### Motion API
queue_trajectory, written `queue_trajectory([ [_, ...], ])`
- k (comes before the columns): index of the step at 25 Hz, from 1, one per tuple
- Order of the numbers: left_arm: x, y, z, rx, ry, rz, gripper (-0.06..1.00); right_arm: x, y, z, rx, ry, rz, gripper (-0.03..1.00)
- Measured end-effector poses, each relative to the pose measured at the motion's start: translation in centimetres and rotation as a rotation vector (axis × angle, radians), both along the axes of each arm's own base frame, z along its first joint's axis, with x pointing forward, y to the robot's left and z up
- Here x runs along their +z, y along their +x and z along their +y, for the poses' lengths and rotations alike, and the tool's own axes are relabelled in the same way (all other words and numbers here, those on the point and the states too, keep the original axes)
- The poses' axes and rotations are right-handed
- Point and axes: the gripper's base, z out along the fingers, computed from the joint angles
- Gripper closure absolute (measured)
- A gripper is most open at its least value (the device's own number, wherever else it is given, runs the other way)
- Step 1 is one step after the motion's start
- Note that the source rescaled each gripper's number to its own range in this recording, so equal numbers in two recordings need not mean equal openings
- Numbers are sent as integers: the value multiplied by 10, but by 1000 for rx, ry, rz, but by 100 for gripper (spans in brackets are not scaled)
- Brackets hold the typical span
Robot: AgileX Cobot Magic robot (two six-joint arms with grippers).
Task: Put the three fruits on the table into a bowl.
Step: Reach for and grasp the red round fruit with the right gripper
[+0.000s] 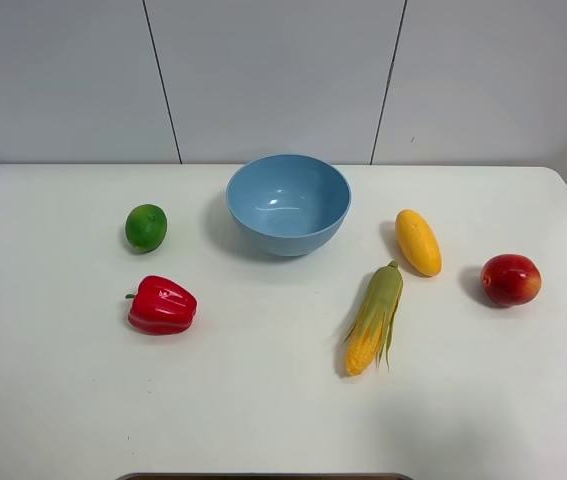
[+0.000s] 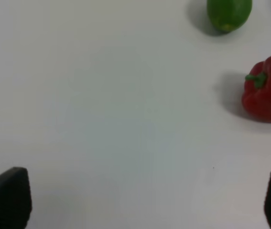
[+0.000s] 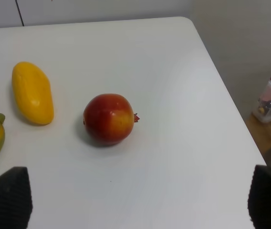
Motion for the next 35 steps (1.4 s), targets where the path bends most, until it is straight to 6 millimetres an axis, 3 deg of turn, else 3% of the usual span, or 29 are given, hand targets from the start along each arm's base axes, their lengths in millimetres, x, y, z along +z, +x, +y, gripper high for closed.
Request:
queue_trajectory([
  [15,0,0,0,0,0,0,-6,0,1,0,4,-8,6,10],
  [18,0,0,0,0,0,0,-6,9,9,0,6,-12,46,10],
  [22,0,0,0,0,0,0,-6,28,32,0,7,-13,140,10],
  [29,0,0,0,0,0,0,-6,58,89,1,7,-15,308,10],
  [35,0,0,0,0,0,0,-6,58,145,-2,-8,-54,468,10],
])
